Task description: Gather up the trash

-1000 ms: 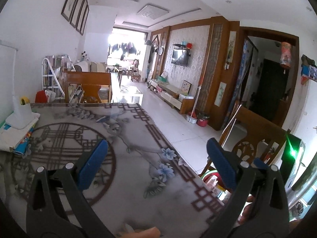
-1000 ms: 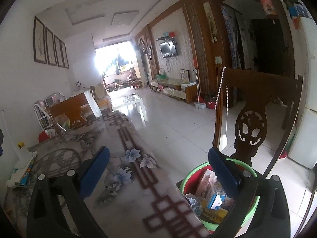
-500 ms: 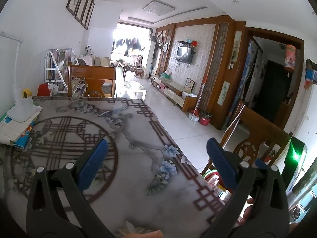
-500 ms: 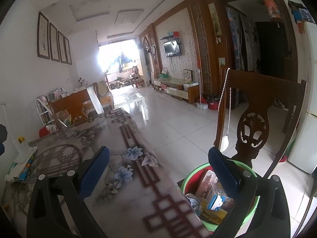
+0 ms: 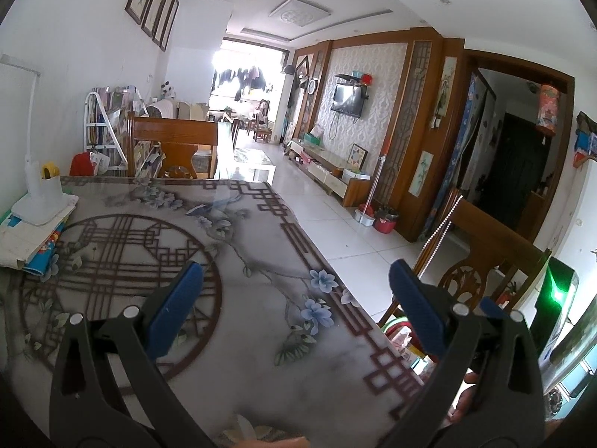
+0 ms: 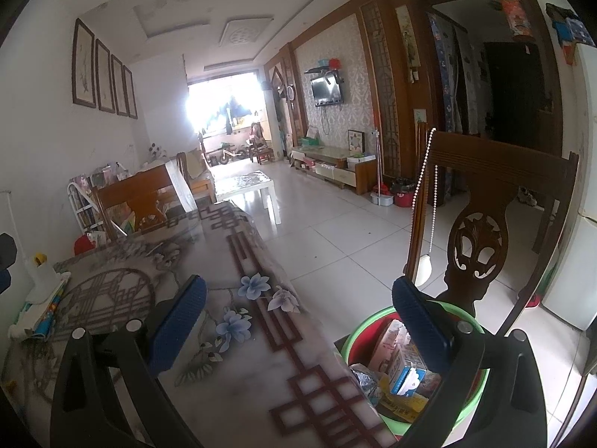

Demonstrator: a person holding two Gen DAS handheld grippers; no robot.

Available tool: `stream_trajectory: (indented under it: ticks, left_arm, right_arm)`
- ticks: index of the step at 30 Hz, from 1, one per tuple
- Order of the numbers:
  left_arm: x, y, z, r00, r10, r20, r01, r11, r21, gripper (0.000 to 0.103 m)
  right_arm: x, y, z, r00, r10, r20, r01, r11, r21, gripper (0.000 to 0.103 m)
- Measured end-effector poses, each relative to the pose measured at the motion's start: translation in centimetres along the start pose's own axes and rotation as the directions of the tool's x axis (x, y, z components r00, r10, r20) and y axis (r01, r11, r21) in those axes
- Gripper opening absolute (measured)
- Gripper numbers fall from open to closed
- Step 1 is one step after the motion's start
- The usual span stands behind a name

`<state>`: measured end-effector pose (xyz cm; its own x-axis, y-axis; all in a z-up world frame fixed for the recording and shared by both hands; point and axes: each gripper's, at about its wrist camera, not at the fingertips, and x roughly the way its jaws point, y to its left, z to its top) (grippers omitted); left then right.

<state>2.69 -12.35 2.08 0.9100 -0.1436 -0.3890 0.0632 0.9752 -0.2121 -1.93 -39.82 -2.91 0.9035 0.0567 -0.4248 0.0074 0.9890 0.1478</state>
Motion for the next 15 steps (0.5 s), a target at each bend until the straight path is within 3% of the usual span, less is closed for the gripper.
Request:
stream_trajectory:
  ticks: [7, 10, 12, 15]
  left_arm:
    - [0.5, 0.7, -0.8, 0.998, -0.037, -0.054, 0.034, 0.998, -0.044, 0.098]
    - [0.1, 1.3, -1.0, 0.998, 0.029, -0.051, -0.031, 0.998, -0.046, 0.098]
    - [-0.1, 2.1, -1.0, 0.997, 0.041, -0.07, -0.044, 0.998, -0.036, 0.098]
    - [-1.0, 4.1, -1.6, 0.99, 0.116, -0.075, -0.12, 0.992, -0.048, 0.098]
  right_arm:
    - [0.5, 0.5, -0.2, 1.0, 0.008, -0.021, -0.008, 1.0, -0.021, 0.096]
    - [2.8, 2.5, -0.9, 0.991, 0.064, -0.116, -0.077, 0.991, -0.113, 0.096]
    - [4.9, 4.5, -1.8, 0.972, 0.086, -0.218, -0.131, 0.971, -0.2, 0.096]
    - [9.7, 8.0, -3.9, 0.901, 0.081, -0.425, -0.222, 0.93, -0.293, 0.096]
